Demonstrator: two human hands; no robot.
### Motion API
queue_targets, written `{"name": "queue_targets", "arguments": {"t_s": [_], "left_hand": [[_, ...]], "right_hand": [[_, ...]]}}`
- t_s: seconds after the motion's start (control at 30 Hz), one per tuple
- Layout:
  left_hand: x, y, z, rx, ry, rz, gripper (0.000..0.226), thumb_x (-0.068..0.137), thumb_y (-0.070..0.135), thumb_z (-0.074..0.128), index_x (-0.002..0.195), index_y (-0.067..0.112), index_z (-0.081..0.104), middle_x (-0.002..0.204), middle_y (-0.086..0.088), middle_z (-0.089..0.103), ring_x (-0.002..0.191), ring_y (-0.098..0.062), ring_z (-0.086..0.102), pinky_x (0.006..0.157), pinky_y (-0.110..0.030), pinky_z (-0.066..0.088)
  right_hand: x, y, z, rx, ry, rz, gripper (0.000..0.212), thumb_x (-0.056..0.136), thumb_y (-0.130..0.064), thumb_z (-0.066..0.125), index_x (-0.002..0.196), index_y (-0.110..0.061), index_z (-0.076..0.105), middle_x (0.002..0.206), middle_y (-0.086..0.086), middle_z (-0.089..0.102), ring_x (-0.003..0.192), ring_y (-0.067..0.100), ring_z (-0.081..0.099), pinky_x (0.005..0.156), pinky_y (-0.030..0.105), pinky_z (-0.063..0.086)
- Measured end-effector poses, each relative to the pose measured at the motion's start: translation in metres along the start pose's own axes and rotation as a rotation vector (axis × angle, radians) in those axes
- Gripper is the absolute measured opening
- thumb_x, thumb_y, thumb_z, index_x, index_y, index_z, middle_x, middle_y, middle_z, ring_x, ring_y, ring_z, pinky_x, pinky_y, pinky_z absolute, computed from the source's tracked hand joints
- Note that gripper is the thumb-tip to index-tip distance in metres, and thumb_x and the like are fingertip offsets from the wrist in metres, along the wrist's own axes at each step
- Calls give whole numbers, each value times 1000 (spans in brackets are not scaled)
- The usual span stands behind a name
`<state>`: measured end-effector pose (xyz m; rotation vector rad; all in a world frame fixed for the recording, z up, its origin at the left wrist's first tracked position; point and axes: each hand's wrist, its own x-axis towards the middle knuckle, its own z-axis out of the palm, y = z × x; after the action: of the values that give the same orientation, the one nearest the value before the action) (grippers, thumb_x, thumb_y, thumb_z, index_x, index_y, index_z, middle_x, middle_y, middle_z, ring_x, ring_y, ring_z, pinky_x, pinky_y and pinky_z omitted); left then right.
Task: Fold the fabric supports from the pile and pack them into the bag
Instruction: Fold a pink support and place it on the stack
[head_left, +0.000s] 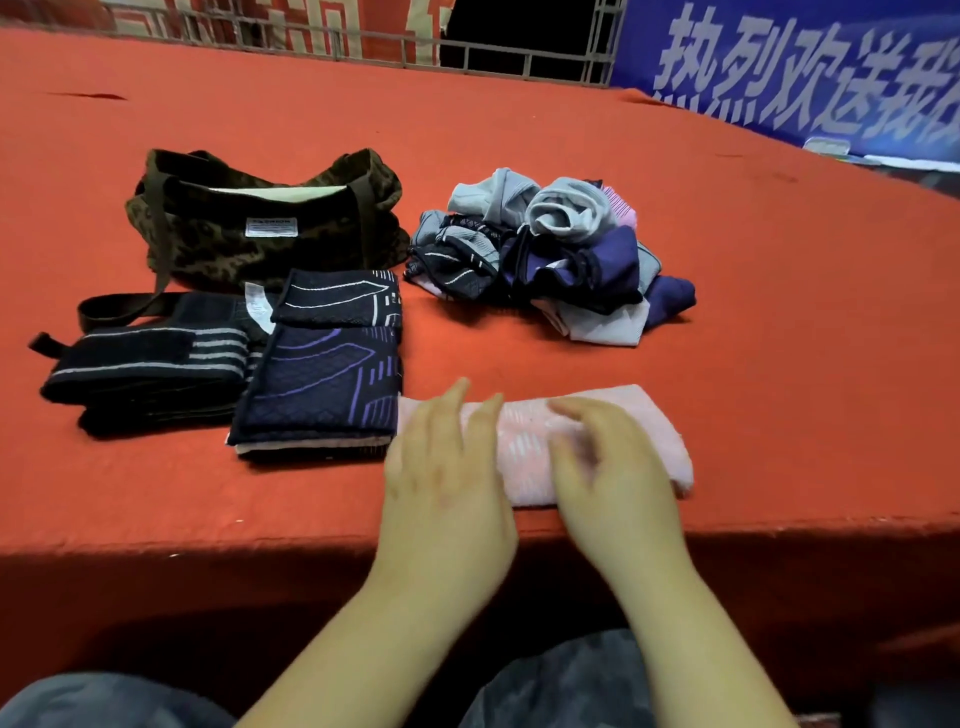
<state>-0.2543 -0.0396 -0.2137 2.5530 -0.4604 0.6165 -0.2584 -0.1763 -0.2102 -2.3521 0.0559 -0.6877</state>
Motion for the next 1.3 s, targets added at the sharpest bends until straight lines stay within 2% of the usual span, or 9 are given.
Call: {"name": "queue_targets", "arguments": {"t_s": [0.13,0.3,0.47,0.63,0.8,0.9,1.0,1.13,1.3], "left_hand": [[16,-8,18,40,-286,43,58,82,30,30,123,3,60,131,-20,56,117,-34,57,96,-45,46],[9,-20,17,218,-480,15,81,81,53,-3,151,16,16,159,-7,8,147,-23,10,117,-35,6],[-5,-38,8,20,-258,63,48,83,37,39,107,10,71,114,-9,69,102,-26,67,92,-34,49],[-22,-58,-18,-161,-64,-153,19,78,40,50,83,24,59,83,9,56,80,-17,57,76,-33,45],[-18,-51,-30,-167,-115,-342,19,82,29,65,91,28,49,73,10,58,75,-15,58,71,-32,42],[-13,-46,-29,-522,-81,-434,22,79,14,68,85,27,52,65,8,60,59,-9,54,68,-35,47],[-6,-32,-31,-804,-23,-355,24,81,2,66,85,22,54,67,17,61,59,-1,52,67,-25,49],[1,-15,-31,-929,-6,-191,12,87,21,61,96,23,53,90,21,64,87,4,59,82,-14,44],[1,-9,-11,-945,-179,-218,28,85,35,42,113,38,47,124,22,53,113,16,46,94,-3,31]], "right_hand": [[-4,7,15,-129,-332,15,59,85,-44,26,135,-25,49,144,-5,45,137,15,35,115,33,13],[1,35,-13,-471,-411,200,55,98,-49,25,150,-33,14,159,-9,3,146,11,0,116,32,-4],[4,35,-13,-543,-447,224,55,100,-44,21,151,-27,8,160,-4,-2,146,14,-3,116,35,-7],[-11,12,5,-408,-457,116,69,92,-60,18,151,-26,9,159,-5,-2,146,10,-7,114,29,-11],[-28,-25,38,-353,-503,-90,97,64,-72,2,150,-31,11,159,-6,-3,146,10,-6,112,27,-13],[-32,-39,49,-296,-482,-104,94,63,-65,6,150,-30,16,159,-6,5,146,11,1,113,27,-8],[-30,-38,53,-123,-340,-38,74,73,-41,32,144,-23,37,151,-4,34,141,14,27,117,30,16],[-20,-42,37,231,-134,201,53,81,-2,42,126,-25,59,123,-11,62,115,1,52,98,14,38],[-12,-48,19,645,65,513,22,95,-10,48,85,-19,65,87,-9,70,88,13,66,81,25,51]]}}
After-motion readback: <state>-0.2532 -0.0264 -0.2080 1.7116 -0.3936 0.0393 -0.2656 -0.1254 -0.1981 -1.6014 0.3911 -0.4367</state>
